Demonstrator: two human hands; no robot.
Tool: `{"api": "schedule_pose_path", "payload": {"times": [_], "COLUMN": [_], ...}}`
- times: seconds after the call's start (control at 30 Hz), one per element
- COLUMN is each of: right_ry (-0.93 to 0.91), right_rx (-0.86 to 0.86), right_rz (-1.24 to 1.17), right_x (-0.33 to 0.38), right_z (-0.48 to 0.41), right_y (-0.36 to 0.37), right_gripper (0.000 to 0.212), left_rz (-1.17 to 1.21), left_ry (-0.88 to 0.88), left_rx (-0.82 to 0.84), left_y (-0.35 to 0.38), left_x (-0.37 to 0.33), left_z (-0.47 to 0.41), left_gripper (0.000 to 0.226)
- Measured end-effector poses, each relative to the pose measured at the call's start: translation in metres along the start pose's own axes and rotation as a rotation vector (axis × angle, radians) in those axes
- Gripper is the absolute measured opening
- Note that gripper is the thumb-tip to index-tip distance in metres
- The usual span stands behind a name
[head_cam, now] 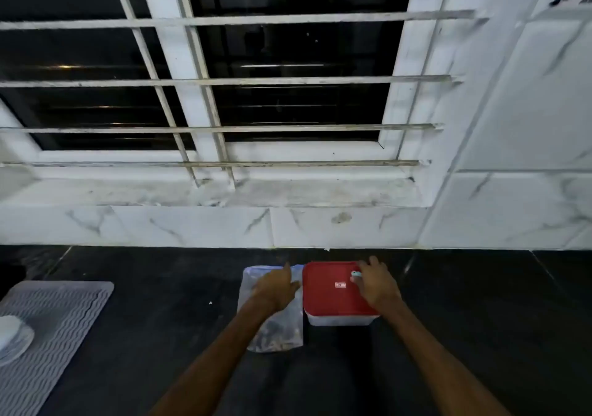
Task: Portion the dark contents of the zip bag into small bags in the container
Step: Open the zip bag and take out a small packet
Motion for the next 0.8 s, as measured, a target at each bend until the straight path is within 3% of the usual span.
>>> {"api": "schedule_pose_path", "payload": {"times": [0.1, 0.27, 0.43, 0.5, 0.6, 0.8], "right_ry": [-0.021, -0.009, 0.133, 0.216, 0.314, 0.344], "right_rx": [-0.004, -0.041, -0.304, -0.337, -0.271, -0.119], "right_rz": [-0.005, -0.05, -0.356, -0.389, -0.326, -0.143], "right_x": [-0.002, -0.022, -0.072, -0.091, -0.112, -0.117], "right_z": [-0.002, -0.002, 0.003, 0.008, 0.018, 0.043], "right_y": [0.001, -0.005, -0.026, -0.024, -0.001, 0.05], "right_gripper": [0.044, 0.034, 0.028, 0.026, 0.027, 0.028], "left_rz": [0.145, 0.177, 0.171, 0.177, 0.173, 0.208], "left_ry": [0.038, 0.022, 0.009, -0.003, -0.024, -0.045], "left_rx": [0.088, 0.042, 0.021, 0.006, -0.008, -0.008], "left_y": [0.026, 0.045, 0.052, 0.056, 0.058, 0.058], "left_x": [-0.012, -0.032, -0.035, -0.032, -0.032, -0.034], "left_z": [0.002, -0.006, -0.009, -0.012, -0.011, -0.003], "left_gripper": [0.049, 0.061, 0.066, 0.067, 0.062, 0.05]}}
Point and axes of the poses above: each hand's wrist, its own z-axis away from the middle knuckle, its own y-axis out of the palm, x = y × z, the point moved 4 cm from there along -z, towards the middle knuckle, and after that the axes turned 6 degrees about -x, right-handed, at the moved point
